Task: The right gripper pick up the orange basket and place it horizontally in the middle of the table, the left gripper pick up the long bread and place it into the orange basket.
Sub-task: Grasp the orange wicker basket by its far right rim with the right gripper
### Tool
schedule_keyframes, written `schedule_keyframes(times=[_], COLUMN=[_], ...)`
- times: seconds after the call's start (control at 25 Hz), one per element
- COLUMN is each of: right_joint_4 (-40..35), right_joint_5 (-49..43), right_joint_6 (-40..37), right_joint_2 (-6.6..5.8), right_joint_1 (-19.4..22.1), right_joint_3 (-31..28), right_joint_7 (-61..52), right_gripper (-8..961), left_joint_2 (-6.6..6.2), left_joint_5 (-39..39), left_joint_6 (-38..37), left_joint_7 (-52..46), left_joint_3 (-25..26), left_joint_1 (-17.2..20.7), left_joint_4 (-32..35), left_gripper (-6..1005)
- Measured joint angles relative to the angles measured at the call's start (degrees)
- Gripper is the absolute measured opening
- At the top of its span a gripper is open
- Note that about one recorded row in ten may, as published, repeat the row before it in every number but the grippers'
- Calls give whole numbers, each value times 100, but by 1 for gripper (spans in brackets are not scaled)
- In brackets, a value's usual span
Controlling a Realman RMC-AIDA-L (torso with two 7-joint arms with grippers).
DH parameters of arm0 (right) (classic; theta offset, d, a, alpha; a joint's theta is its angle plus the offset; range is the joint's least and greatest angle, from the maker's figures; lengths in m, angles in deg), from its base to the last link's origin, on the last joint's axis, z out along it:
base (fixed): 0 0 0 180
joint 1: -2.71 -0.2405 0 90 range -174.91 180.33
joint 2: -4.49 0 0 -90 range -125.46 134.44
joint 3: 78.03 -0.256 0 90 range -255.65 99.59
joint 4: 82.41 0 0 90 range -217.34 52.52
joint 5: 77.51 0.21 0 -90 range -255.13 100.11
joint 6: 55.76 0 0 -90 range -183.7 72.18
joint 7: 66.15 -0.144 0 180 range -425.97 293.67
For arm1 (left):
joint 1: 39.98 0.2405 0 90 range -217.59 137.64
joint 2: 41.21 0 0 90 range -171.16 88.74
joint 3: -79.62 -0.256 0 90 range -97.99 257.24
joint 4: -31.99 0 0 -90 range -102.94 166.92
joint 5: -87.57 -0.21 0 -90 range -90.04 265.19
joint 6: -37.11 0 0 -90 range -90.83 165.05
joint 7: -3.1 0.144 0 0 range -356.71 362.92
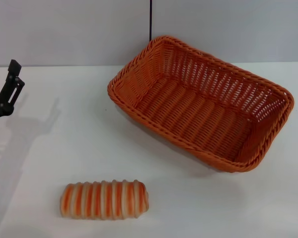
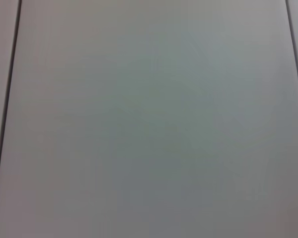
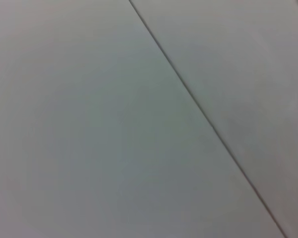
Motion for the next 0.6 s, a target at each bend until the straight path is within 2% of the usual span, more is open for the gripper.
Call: schedule_keyframes(times=[0.12, 0.28, 0.6], right_joint_4=[-50, -542, -1712], right_joint_5=[-129, -663, -1108], right_joint_6=[-52, -37, 855], right_joint_2=[-17, -59, -97], right_joint_1=[77, 179, 260], right_joint_3=[220, 960, 2715], right_joint_7=[-261, -1243, -2440], right_gripper=[494, 494, 493], left_joint_2=[0, 4, -5], left_joint_5=[8, -1, -111], left_joint_6=[2, 157, 382], left_joint_7=[-59, -340, -629], left_joint_3=[4, 6, -133], left_joint_1=[-14, -83, -171], left_joint_4=[-10, -20, 5], left_gripper=[813, 813, 813])
